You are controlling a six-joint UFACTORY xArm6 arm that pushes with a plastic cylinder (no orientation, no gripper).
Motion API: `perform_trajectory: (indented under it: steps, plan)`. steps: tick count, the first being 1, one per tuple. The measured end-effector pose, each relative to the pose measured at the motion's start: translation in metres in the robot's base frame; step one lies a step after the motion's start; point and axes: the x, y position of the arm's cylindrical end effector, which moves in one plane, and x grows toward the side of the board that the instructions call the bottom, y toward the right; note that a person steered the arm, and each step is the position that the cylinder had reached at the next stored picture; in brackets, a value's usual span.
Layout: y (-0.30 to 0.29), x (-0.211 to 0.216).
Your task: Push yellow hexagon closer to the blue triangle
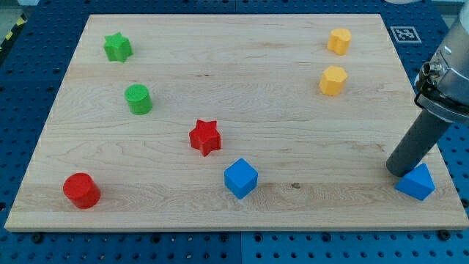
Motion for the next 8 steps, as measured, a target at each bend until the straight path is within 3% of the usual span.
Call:
perform_trajectory:
  steps: [4, 8]
  plan:
    - [0.002, 0.006]
    - [-0.058, -0.084]
